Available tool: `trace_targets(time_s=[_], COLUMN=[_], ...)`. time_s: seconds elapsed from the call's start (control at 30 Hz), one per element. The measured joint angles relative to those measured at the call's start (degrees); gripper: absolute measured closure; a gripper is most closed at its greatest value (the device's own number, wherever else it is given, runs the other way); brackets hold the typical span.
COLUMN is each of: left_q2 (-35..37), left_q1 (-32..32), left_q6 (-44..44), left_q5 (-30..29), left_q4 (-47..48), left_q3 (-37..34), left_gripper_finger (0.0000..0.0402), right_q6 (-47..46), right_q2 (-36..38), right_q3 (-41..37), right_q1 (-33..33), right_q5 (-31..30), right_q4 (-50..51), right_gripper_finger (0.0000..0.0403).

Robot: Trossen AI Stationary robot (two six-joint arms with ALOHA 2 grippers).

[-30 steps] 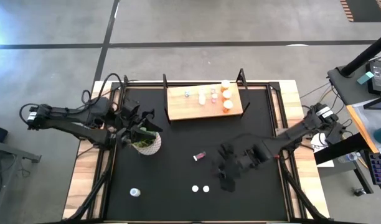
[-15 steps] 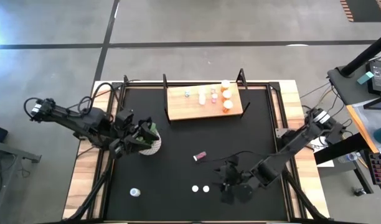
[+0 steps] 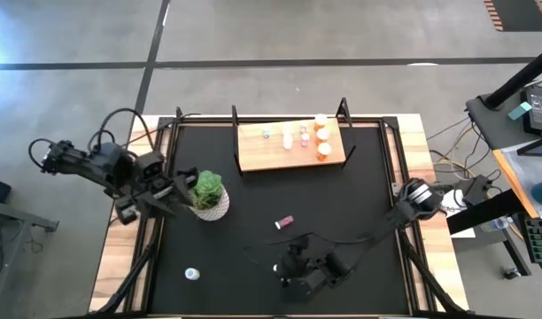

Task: Pick and place medicine bottles onto shelf by color
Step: Put the pink pill bottle on the shelf aligned with the other pink pill bottles

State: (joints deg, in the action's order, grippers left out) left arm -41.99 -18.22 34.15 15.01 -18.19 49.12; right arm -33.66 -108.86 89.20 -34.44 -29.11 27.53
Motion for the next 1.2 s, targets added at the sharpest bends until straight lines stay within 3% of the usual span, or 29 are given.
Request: trace_targets(time_s=[0.33, 0.7, 1.2], left_q2=[5.4, 5.8, 5.3], left_q1=[0.0, 0.0, 0.0], left_q6=[-0.3, -0.3, -0.4], left_q5=[1.1, 1.1, 1.1], left_q4=[6.2, 8.4, 8.8], left_q3=[0.0, 0.0, 0.0], left_gripper_finger=[0.0212, 0.0212, 0.0212], right_q6=[-3.0, -2.8, -6.5], right_q2=[-9.0, -14.8, -15.0], right_q3=[9.1, 18.6, 18.9], right_q1=[0.0, 0.3, 0.4], right_q5=[2.4, 3.0, 2.2], right_q4=[2.8, 16.5, 20.4], right_gripper_finger=[0.0172, 0.0172, 0.0172])
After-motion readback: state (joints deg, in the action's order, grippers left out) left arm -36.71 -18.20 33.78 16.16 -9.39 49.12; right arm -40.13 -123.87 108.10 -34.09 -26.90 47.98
